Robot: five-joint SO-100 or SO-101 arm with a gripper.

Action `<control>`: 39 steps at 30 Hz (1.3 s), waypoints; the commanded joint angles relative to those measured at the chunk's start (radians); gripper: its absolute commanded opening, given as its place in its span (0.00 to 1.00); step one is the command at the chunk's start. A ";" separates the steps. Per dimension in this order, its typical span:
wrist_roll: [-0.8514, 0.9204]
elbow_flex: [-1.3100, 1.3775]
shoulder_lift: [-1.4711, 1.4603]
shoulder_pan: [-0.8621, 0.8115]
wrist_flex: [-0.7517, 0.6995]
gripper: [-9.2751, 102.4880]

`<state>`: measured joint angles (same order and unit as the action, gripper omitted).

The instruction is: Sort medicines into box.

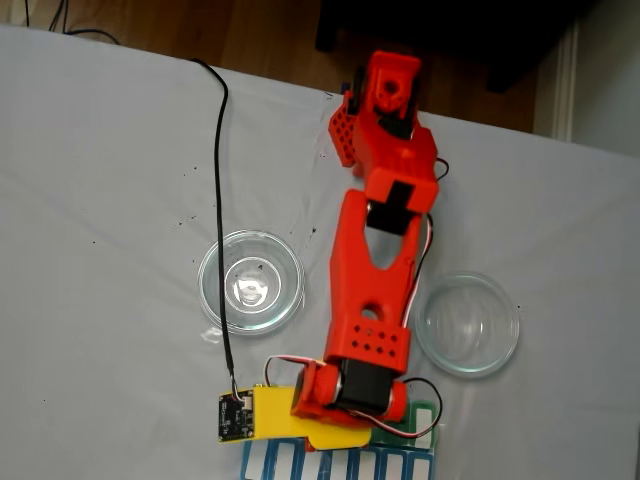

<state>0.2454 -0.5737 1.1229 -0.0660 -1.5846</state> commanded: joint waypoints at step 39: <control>-0.060 0.996 -0.387 -0.032 -0.324 0.09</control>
<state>0.1963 0.1933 0.7286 -0.0905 -1.8730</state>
